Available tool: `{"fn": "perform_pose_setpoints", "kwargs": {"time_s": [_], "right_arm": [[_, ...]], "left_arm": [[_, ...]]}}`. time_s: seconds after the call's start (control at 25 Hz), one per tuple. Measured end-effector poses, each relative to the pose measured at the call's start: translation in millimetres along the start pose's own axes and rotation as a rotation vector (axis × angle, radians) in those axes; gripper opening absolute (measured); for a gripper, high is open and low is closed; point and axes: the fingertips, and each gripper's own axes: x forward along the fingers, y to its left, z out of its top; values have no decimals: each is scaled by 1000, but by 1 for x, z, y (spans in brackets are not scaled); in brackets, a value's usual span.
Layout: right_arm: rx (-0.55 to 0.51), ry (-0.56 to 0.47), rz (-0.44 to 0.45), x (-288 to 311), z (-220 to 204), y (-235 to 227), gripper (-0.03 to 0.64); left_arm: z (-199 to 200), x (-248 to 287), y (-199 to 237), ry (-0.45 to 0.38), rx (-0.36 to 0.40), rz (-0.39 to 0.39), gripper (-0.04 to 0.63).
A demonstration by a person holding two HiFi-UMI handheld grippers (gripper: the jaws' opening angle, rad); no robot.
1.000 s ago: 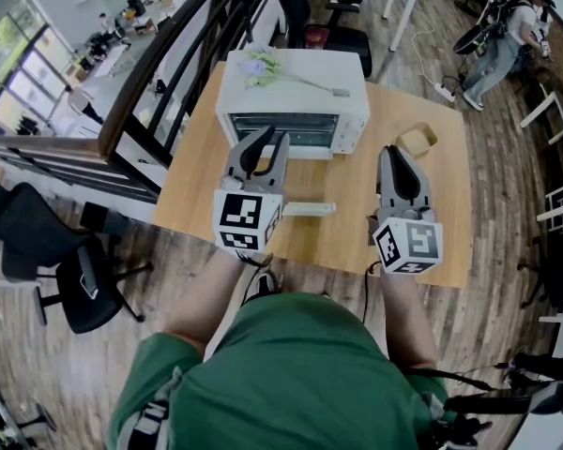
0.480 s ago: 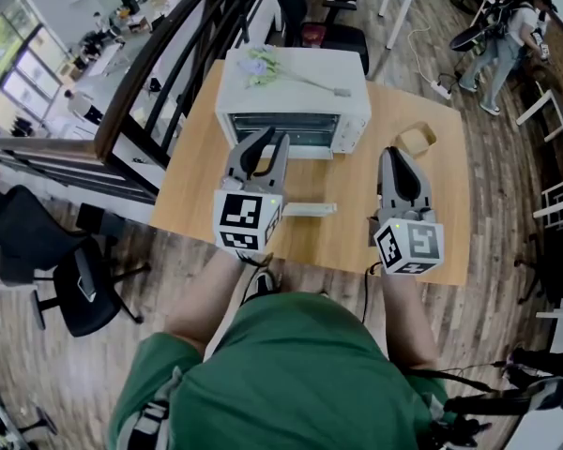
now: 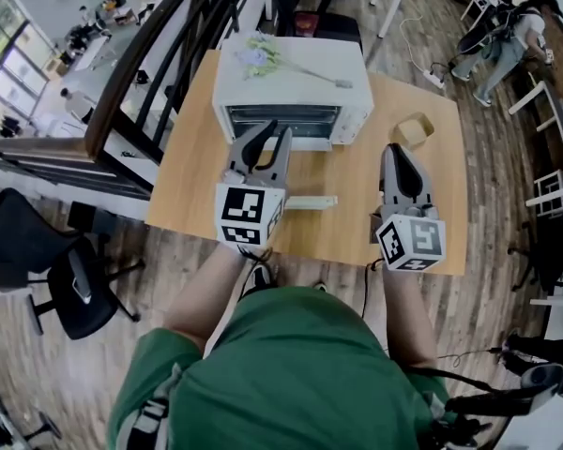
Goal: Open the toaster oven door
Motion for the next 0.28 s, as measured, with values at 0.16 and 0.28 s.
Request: {"fn": "perform_pose_setpoints", "kwargs": {"time_s": [0.16, 0.28], "right_arm": [[-14, 13, -13, 7, -3, 10, 43], [-25, 16, -18, 17, -4, 21, 43]], "left_arm": [[-11, 0, 14, 12, -7, -12, 86], [-18, 0, 31, 17, -15, -16, 86]]}}
